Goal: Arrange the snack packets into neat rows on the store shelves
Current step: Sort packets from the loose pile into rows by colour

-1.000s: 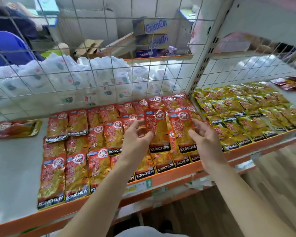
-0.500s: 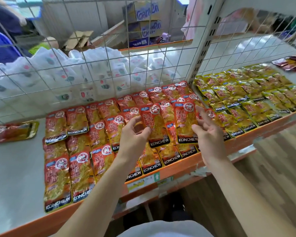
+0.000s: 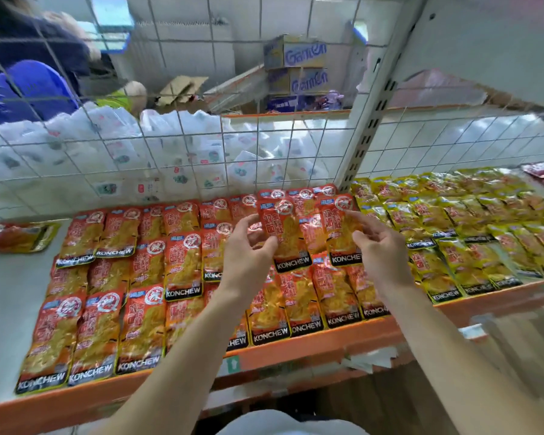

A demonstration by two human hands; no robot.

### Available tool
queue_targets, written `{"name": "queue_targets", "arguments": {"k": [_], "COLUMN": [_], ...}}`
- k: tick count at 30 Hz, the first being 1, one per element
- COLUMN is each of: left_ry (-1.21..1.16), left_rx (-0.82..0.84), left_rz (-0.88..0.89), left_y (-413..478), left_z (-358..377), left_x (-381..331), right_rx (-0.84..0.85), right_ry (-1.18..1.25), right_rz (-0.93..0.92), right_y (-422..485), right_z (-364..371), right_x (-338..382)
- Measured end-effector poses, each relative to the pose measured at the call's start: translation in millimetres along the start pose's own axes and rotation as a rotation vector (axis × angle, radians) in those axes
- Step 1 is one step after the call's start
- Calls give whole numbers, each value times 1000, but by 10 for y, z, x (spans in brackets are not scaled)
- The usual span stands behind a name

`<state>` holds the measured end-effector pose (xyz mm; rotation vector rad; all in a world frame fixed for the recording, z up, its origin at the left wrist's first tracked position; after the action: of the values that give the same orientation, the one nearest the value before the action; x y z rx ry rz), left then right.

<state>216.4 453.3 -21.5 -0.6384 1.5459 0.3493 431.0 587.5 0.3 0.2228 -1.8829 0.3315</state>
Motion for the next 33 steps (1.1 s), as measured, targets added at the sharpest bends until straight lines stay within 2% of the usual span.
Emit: {"name": "queue_targets", "arguments": {"k": [5,10,15,18,22,26,28,31,33], "left_ry": [70,237,395,569,925,1137,1164,1162,1174], "left_rx": [13,-16,-53,-116,-114,11,55,53,33], "left_rz": [-27,-20,51,112,143,249,238,210,207], "left_y": [128,291,474,540,539,504,520,550,572], "left_z": [344,541,682,752,917,1079,1095,1097,1106], "left_x": [0,-52,-152,-198,-174,-126,-57,2,-1], "right_rx": [59,116,250,290,333,348,421,563,561], "right_ry": [-62,-259,-435,-521,-693,-832,-880,-916,-912], "right_rz": [4,-71,-153,-213,-256,-370,-449,-466,-459], "right_y": [348,679,911,938,926,872,821,774,809], "right_z": [-132,-133,-4,66,114,156,248,398,419], "right_x": [-123,-82,-74,-29,-57,-72,-90,-210,-223]}}
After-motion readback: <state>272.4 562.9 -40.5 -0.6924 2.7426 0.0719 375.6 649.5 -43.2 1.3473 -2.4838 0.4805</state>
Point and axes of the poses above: each hand's wrist, its own y-axis towards the middle knuckle, its own z-axis out of the palm, x = y × z, the point moved 10 cm from there along y, towards the middle knuckle, and after that the axes turned 5 degrees about x, right-handed, at the moved point
